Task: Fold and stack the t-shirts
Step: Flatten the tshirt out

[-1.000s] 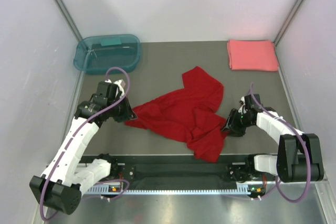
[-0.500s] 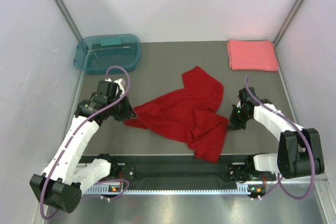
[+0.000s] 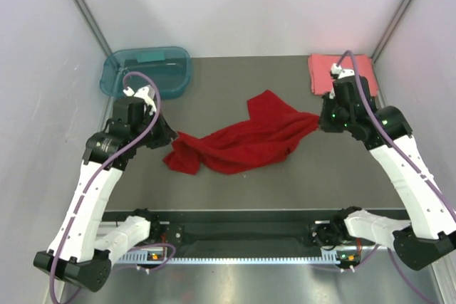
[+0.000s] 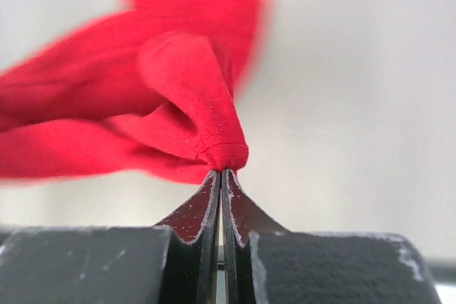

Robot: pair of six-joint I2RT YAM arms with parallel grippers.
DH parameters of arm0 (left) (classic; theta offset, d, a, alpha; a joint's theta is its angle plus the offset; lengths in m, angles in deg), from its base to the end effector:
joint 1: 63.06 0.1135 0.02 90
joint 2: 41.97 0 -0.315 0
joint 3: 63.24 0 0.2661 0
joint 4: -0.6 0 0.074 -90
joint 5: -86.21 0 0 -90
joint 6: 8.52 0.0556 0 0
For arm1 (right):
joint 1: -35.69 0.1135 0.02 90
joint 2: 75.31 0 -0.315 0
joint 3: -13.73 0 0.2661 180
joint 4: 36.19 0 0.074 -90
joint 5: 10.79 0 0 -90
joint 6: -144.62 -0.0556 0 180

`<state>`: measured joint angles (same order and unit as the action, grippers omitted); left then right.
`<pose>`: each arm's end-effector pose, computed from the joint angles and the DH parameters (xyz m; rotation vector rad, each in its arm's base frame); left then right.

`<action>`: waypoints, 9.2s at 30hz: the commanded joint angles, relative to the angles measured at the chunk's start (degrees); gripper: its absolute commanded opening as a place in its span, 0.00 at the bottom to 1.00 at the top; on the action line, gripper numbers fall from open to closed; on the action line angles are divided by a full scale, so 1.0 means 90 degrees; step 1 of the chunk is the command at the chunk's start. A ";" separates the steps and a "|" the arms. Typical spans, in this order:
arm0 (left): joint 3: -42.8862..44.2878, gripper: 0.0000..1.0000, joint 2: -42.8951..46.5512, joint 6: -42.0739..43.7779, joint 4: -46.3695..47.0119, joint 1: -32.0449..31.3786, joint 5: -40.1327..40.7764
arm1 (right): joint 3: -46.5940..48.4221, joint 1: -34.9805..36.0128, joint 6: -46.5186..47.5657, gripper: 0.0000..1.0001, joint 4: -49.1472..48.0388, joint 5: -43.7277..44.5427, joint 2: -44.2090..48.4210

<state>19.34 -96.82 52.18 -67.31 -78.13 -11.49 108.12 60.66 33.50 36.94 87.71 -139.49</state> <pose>0.1649 -0.0521 0.4116 -0.2160 2.3171 -0.5528 0.1913 0.0800 0.4431 -0.0029 2.3215 0.2370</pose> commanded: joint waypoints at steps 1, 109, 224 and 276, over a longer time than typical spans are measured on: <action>-0.0011 0.00 -0.0087 -0.0114 -0.0260 0.0092 0.0222 | -0.0270 -0.0264 -0.0006 0.00 0.1126 0.1878 0.0070; -0.0725 0.00 -0.0439 0.0326 0.0052 0.0210 -0.0189 | -0.5622 -0.1446 -0.0572 0.41 -0.1618 -0.2838 0.0286; 0.0146 0.00 0.1750 0.1224 0.3156 -0.0093 0.2594 | 0.1234 -0.3772 -0.2792 0.00 -0.6998 -0.5768 -0.1087; 0.2888 0.00 0.1983 0.2611 0.4564 0.0464 0.2614 | 0.2707 -0.3214 -0.1539 0.00 -0.6795 -0.5416 0.1387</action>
<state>42.18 -80.17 73.25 -26.00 -72.90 11.67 132.45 31.46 20.32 -24.55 36.82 -128.34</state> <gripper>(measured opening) 0.020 0.009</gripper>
